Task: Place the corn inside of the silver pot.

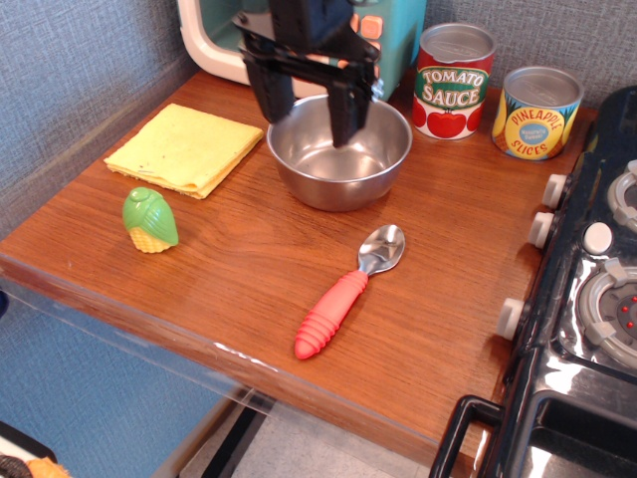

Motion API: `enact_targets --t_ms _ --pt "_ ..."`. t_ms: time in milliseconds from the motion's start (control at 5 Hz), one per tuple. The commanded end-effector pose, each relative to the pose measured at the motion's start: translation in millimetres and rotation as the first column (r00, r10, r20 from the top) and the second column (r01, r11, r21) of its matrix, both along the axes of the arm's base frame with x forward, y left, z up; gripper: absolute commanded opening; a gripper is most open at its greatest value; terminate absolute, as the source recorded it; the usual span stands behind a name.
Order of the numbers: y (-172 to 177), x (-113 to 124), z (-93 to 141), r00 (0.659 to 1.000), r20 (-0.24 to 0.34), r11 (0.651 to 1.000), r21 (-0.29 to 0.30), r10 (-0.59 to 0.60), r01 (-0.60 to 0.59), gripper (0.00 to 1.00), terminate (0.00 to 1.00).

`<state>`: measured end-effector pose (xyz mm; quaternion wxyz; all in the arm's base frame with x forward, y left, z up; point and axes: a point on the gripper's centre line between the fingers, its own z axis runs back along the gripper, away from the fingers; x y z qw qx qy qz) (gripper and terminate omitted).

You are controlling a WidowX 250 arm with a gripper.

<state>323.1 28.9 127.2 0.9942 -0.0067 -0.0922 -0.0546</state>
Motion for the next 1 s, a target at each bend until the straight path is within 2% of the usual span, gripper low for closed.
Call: enact_targets --t_ms 0,200,400,600,800 --pt "50 -1 -3 0.997 -0.022 0.997 0.03 0.072 -0.071 1.0 0.0" --pt "73 -13 -22 0.987 -0.082 0.99 0.01 0.138 -0.138 1.0 0.0" --pt "87 -32 -34 0.978 -0.144 0.988 0.009 0.152 -0.152 1.0 0.0" --pt "95 -49 -31 0.977 -0.157 0.989 0.022 0.145 -0.144 1.0 0.0" --pt "103 -62 -38 0.97 -0.189 0.987 0.066 0.155 -0.145 1.0 0.0"
